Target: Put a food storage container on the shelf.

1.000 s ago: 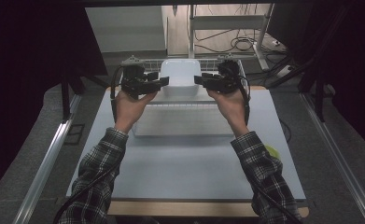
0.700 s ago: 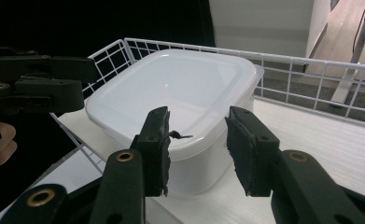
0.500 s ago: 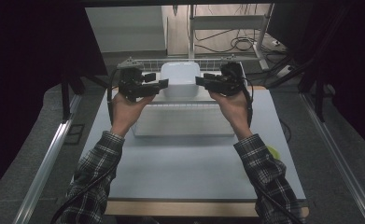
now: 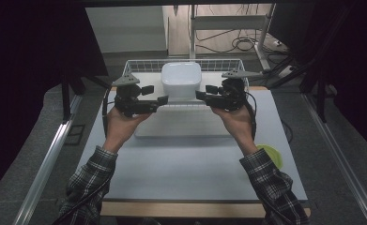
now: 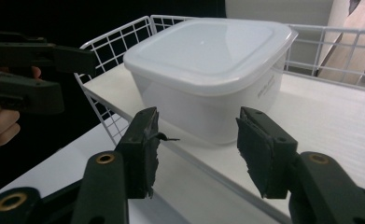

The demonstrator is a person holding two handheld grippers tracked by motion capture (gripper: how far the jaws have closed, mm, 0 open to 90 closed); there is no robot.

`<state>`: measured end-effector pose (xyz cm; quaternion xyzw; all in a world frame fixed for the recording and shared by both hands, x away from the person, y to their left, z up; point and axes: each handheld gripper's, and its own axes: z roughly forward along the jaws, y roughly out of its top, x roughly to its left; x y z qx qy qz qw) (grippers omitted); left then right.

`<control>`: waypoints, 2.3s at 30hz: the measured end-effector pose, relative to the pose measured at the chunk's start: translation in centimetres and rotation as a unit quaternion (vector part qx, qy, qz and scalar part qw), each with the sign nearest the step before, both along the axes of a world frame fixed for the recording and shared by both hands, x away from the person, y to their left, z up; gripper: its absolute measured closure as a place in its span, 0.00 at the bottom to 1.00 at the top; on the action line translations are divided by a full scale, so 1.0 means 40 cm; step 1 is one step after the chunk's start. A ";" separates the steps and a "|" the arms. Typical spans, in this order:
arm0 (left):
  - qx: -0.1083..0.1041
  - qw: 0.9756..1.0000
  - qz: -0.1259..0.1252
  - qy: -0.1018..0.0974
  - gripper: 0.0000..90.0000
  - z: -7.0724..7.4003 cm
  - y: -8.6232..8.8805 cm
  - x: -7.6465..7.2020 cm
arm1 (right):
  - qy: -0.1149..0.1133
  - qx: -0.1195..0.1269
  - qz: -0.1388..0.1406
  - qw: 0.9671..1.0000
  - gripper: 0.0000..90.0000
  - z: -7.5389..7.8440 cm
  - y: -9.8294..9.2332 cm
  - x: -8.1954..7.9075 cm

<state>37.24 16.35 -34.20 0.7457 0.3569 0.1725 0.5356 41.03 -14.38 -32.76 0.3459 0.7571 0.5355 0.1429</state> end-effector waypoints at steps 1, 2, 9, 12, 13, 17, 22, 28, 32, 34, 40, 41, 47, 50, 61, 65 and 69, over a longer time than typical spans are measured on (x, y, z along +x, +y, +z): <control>0.001 1.000 -0.001 0.001 0.27 -0.006 -0.001 -0.005 | 0.000 0.000 0.000 1.000 0.50 -0.004 -0.001 -0.003; 0.006 1.000 -0.002 0.002 0.25 -0.011 0.000 -0.011 | -0.001 -0.001 0.000 1.000 0.49 -0.007 -0.002 -0.006; 0.015 1.000 -0.007 0.009 0.18 -0.052 0.005 -0.059 | -0.004 -0.006 0.005 1.000 0.38 -0.033 -0.005 -0.033; 0.017 1.000 -0.008 0.011 0.15 -0.066 0.011 -0.080 | -0.001 -0.008 0.012 1.000 0.34 -0.044 -0.006 -0.047; 0.019 1.000 -0.008 0.013 0.15 -0.071 0.014 -0.087 | 0.001 -0.010 0.014 1.000 0.32 -0.048 -0.006 -0.052; 0.029 0.999 -0.006 0.019 0.11 -0.089 0.024 -0.112 | 0.006 -0.013 0.018 1.000 0.27 -0.065 -0.008 -0.071; 0.032 0.999 -0.001 0.017 0.08 -0.119 0.036 -0.142 | 0.005 -0.020 0.024 0.999 0.20 -0.092 -0.017 -0.094; 0.042 0.999 0.003 0.012 0.06 -0.158 0.033 -0.167 | 0.008 -0.031 0.028 0.999 0.12 -0.131 -0.029 -0.116; 0.057 0.998 -0.002 0.009 0.04 -0.182 0.026 -0.176 | 0.007 -0.038 0.032 0.999 0.07 -0.153 -0.041 -0.128; 0.070 0.997 0.004 0.006 0.03 -0.192 0.021 -0.182 | 0.003 -0.041 0.035 0.999 0.06 -0.165 -0.048 -0.135; 0.074 0.997 -0.002 -0.002 0.04 -0.223 0.026 -0.199 | -0.002 -0.061 0.044 0.997 0.03 -0.198 -0.067 -0.154; 0.079 0.997 0.000 -0.002 0.04 -0.228 0.027 -0.202 | 0.001 -0.062 0.046 0.997 0.03 -0.204 -0.071 -0.156; 0.088 0.996 -0.009 0.013 0.04 -0.259 0.029 -0.225 | 0.014 -0.040 0.049 0.998 0.04 -0.235 -0.094 -0.180; 0.087 0.996 -0.010 0.014 0.04 -0.274 0.034 -0.237 | 0.019 -0.045 0.048 0.998 0.05 -0.252 -0.099 -0.193; 0.099 0.995 -0.004 0.026 0.04 -0.339 0.049 -0.269 | 0.015 -0.086 0.028 0.996 0.06 -0.295 -0.120 -0.241; 0.107 0.994 -0.004 0.039 0.05 -0.366 0.051 -0.275 | 0.018 -0.096 0.030 0.995 0.06 -0.312 -0.126 -0.253; 0.115 0.992 0.000 0.049 0.05 -0.388 0.054 -0.278 | 0.029 -0.100 0.032 0.994 0.06 -0.332 -0.132 -0.263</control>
